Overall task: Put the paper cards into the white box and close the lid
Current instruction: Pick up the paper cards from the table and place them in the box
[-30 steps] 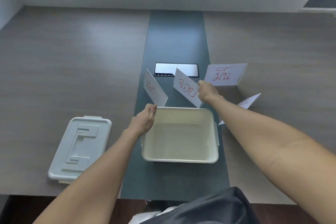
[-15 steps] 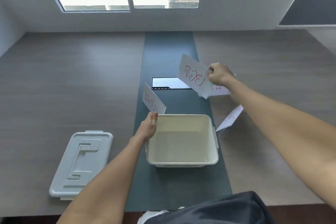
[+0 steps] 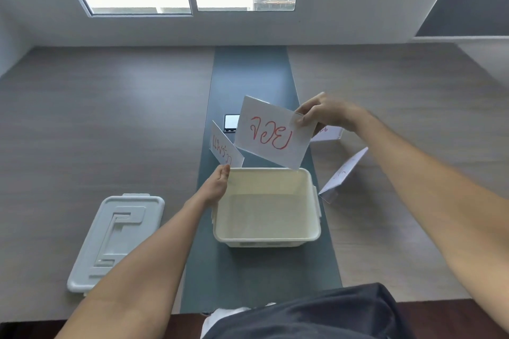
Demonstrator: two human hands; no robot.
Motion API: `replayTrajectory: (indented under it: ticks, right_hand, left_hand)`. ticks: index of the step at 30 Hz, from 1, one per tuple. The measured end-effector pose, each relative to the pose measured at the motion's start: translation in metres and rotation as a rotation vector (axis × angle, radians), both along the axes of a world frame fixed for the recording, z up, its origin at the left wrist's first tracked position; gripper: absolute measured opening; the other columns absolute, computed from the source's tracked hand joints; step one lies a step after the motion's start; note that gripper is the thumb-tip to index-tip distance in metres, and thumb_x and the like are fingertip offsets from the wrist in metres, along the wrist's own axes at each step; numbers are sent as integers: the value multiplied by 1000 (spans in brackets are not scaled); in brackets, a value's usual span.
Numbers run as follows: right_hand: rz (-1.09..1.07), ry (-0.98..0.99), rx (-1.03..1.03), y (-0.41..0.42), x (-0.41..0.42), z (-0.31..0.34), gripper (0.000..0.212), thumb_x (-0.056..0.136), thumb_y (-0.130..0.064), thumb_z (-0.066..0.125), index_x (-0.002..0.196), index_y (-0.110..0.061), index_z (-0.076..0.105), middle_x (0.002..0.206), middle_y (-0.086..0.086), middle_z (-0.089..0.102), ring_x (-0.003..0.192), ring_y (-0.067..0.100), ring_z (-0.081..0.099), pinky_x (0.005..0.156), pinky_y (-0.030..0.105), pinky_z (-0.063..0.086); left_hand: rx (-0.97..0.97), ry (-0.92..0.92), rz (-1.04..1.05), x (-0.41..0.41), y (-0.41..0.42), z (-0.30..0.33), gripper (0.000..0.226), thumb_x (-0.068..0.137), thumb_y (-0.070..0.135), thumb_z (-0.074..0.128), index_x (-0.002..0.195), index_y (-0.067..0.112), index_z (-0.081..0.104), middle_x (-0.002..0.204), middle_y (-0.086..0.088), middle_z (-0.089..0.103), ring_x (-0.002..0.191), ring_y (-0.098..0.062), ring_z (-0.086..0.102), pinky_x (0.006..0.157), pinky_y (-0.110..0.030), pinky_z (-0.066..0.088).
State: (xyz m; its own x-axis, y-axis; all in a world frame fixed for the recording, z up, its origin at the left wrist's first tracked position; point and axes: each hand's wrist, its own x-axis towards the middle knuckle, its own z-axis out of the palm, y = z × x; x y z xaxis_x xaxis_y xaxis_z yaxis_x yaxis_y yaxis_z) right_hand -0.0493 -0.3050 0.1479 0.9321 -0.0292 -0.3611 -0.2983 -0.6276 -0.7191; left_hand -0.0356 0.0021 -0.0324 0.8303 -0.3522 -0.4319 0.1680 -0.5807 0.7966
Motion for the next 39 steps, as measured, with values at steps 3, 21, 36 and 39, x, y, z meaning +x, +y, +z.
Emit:
replayTrajectory:
  ticks: [3,21,36,39]
  right_hand:
    - [62,114,109,-3,-5,-7,30,83,-5,66,110,-9,79,102,12,79,94,29,77,89,43,61]
    - [390,641,-104,58,-32,-98,32,84,-4,76,117,-8,76,113,12,77,104,30,75,92,41,60]
    - [349,753,114,51,-36,-104,41,88,-18,77,125,-4,70,123,10,73,119,22,68,105,39,52]
    - [367,770,93,51,-35,-102,42,90,-21,75,128,-5,68,126,11,72,120,22,68,106,38,52]
  left_hand:
    - [-32,13,22,0,-2,1,58,103,54,21,140,16,45,135,-3,54,126,-22,50,109,-41,37]
    - [-83,22,63,3,-2,-6,56,103,54,25,134,15,49,128,-3,58,119,-22,56,104,-40,43]
    - [-56,-49,105,0,-7,-7,50,106,48,25,130,14,52,121,-1,58,111,-18,53,93,-32,36]
    - [-58,-50,109,0,-7,-7,49,105,49,25,128,15,52,121,-1,58,112,-20,54,93,-33,37]
